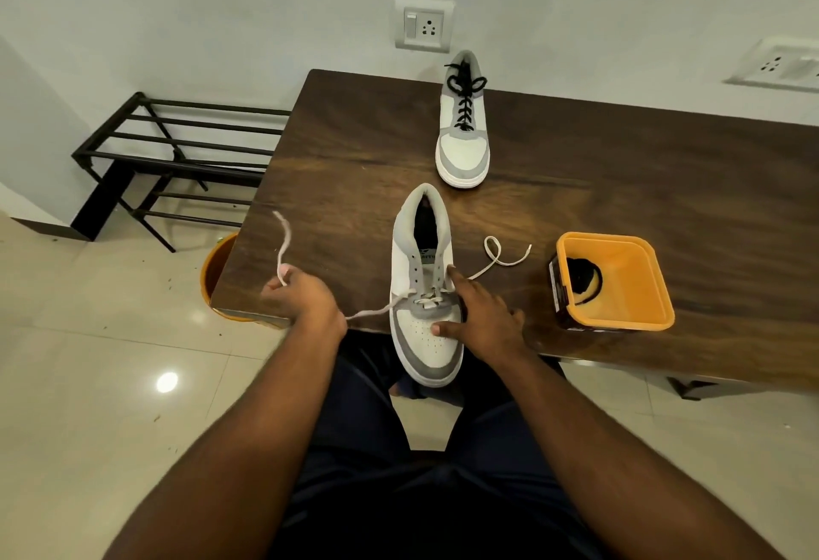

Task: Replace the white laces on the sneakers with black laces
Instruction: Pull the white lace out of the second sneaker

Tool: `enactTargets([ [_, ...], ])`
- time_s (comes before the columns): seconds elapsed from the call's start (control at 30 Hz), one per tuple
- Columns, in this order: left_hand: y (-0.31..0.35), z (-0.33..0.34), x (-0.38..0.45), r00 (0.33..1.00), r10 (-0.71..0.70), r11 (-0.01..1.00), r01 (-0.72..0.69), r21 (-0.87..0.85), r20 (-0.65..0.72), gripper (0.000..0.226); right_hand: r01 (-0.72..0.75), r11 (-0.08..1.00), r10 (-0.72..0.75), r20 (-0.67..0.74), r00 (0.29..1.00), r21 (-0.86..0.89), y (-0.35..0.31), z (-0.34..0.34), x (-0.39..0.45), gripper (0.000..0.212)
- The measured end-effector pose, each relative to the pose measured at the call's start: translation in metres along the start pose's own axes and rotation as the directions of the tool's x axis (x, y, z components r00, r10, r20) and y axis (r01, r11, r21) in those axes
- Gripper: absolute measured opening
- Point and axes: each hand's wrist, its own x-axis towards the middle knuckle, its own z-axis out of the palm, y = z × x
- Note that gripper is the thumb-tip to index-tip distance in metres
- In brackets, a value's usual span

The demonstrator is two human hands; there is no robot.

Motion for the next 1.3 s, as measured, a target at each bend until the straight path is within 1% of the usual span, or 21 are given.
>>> enactTargets([
  [0.03, 0.000, -0.005, -0.001, 0.991, 0.126, 0.977, -0.130, 0.167, 0.038, 0.037, 0.003, 1.000, -0.003, -0.005, 1.000, -0.010, -0.001, 0.000, 0.000, 0.093],
  [0.07, -0.005, -0.010, -0.002, 0.932, 0.323, 0.881, -0.359, 0.307, 0.163, 0.048, 0.003, 1.000, -0.003, -0.016, 1.000, -0.024, 0.000, 0.001, 0.000, 0.093],
  [0.1, -0.013, -0.013, -0.003, 0.786, 0.497, 0.714, -0.611, 0.341, 0.367, 0.056, 0.000, 0.999, -0.001, -0.034, 0.999, -0.032, 0.000, 0.001, 0.001, 0.093],
  [0.13, -0.019, -0.015, -0.004, 0.600, 0.549, 0.556, -0.782, 0.281, 0.582, 0.062, 0.000, 0.999, -0.002, -0.060, 0.998, -0.034, 0.000, 0.001, 0.000, 0.092],
  [0.17, -0.023, -0.014, -0.008, 0.431, 0.482, 0.453, -0.868, 0.205, 0.763, 0.069, 0.012, 0.999, -0.015, -0.100, 0.995, -0.032, 0.000, 0.002, -0.001, 0.089],
  [0.2, -0.026, -0.013, -0.011, 0.290, 0.352, 0.364, -0.919, 0.155, 0.890, 0.077, 0.043, 0.999, -0.047, -0.155, 0.987, -0.034, 0.001, 0.003, -0.003, 0.080],
  [0.23, -0.028, -0.012, -0.016, 0.190, 0.184, 0.243, -0.960, 0.142, 0.964, 0.086, 0.090, 0.995, -0.097, -0.220, 0.971, -0.039, 0.002, 0.005, -0.004, 0.067],
  [0.27, -0.029, -0.011, -0.021, 0.143, 0.010, 0.100, -0.985, 0.142, 0.990, 0.093, 0.139, 0.989, -0.145, -0.285, 0.948, -0.042, 0.003, 0.006, -0.006, 0.050],
  [0.3, -0.032, -0.012, -0.023, 0.131, -0.122, 0.000, -0.991, 0.132, 0.984, 0.097, 0.174, 0.984, -0.178, -0.337, 0.924, -0.042, 0.004, 0.008, -0.006, 0.036],
  [0.37, -0.039, -0.013, -0.022, 0.134, -0.239, -0.075, -0.990, 0.119, 0.962, 0.102, 0.194, 0.980, -0.197, -0.378, 0.905, -0.046, 0.006, 0.009, -0.005, 0.023],
  [0.5, -0.049, -0.015, -0.016, 0.162, -0.223, -0.107, -0.984, 0.141, 0.961, 0.105, 0.178, 0.982, -0.189, -0.282, 0.941, -0.065, 0.005, 0.006, 0.001, 0.024],
  [0.63, -0.051, -0.016, -0.015, 0.199, -0.158, -0.168, -0.971, 0.172, 0.967, 0.105, 0.210, 0.977, -0.214, -0.192, 0.958, -0.042, 0.001, -0.001, 0.010, 0.020],
  [0.8, -0.054, -0.011, -0.017, 0.228, -0.175, -0.211, -0.959, 0.190, 0.958, 0.104, 0.243, 0.966, -0.250, -0.076, 0.965, -0.085, -0.008, -0.012, 0.016, 0.012],
  [0.93, -0.054, -0.008, -0.017, 0.244, -0.194, -0.251, -0.949, 0.192, 0.950, 0.106, 0.272, 0.953, -0.265, 0.071, 0.962, -0.131, -0.015, -0.020, 0.009, 0.007],
  [1.03, -0.053, -0.009, -0.016, 0.252, -0.194, -0.293, -0.937, 0.189, 0.948, 0.107, 0.270, 0.958, -0.252, 0.161, 0.954, -0.098, -0.023, -0.017, -0.008, 0.014],
  [1.1, -0.054, -0.009, -0.015, 0.242, -0.199, -0.284, -0.942, 0.181, 0.950, 0.105, 0.252, 0.967, -0.246, 0.128, 0.961, -0.037, -0.023, -0.015, -0.017, 0.015],
  [1.13, -0.053, -0.009, -0.016, 0.234, -0.204, -0.264, -0.948, 0.176, 0.951, 0.104, 0.219, 0.975, -0.220, 0.073, 0.973, 0.025, -0.022, -0.014, -0.020, 0.012],
  [1.2, -0.052, -0.008, -0.016, 0.226, -0.210, -0.217, -0.960, 0.180, 0.951, 0.102, 0.138, 0.967, -0.112, -0.131, 0.985, 0.214, -0.018, -0.011, -0.020, 0.006],
  [1.23, -0.052, -0.008, -0.016, 0.228, -0.212, -0.200, -0.962, 0.186, 0.950, 0.102, 0.122, 0.943, -0.048, -0.237, 0.970, 0.308, -0.014, -0.008, -0.018, 0.006],
  [1.27, -0.051, -0.008, -0.017, 0.233, -0.213, -0.193, -0.962, 0.193, 0.949, 0.103, 0.123, 0.922, -0.005, -0.307, 0.952, 0.367, -0.012, -0.006, -0.016, 0.005],
  [1.3, -0.052, -0.008, -0.017, 0.237, -0.211, -0.194, -0.961, 0.197, 0.948, 0.103, 0.119, 0.913, 0.018, -0.330, 0.944, 0.391, -0.011, -0.004, -0.013, 0.005],
])
